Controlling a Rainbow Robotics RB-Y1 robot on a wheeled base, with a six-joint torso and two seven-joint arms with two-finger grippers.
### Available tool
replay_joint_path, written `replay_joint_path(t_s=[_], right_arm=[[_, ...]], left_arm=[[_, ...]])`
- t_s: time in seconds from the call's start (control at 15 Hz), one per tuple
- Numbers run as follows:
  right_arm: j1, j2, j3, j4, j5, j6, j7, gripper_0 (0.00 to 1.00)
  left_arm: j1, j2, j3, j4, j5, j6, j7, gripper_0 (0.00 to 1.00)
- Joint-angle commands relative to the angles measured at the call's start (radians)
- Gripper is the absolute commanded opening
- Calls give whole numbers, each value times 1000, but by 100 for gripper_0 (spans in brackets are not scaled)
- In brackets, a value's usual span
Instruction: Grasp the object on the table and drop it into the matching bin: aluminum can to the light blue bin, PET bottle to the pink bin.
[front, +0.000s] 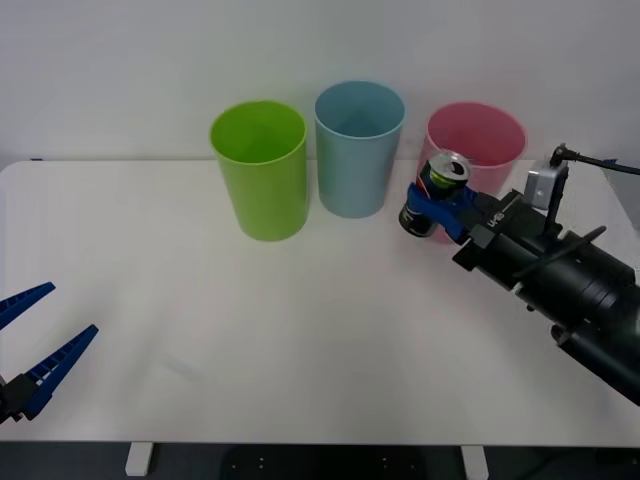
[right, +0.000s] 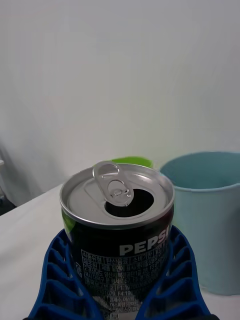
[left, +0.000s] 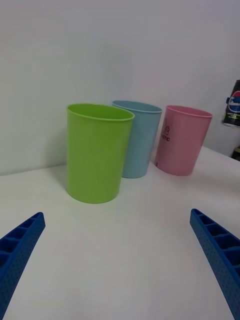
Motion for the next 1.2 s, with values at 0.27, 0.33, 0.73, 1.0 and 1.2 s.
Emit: replay_joint_path(t_s=[0.27, 0.33, 0.73, 1.0, 1.2], right_arm=[[-114, 8, 32, 20, 108, 86, -127, 0], [-141, 11, 35, 40, 115, 86, -127, 0], [-349, 74, 37, 258, 194, 89, -143, 0], [-480, 98, 35, 399, 214, 103, -146, 0], [-571, 115, 34, 511, 223, 114, -146, 0]], left_arm=[[0, 0, 0, 0, 0, 0, 0, 100], [0, 0, 0, 0, 0, 0, 0, 100], [0, 0, 0, 0, 0, 0, 0, 100], [0, 0, 0, 0, 0, 0, 0, 100], [0, 0, 0, 0, 0, 0, 0, 100]])
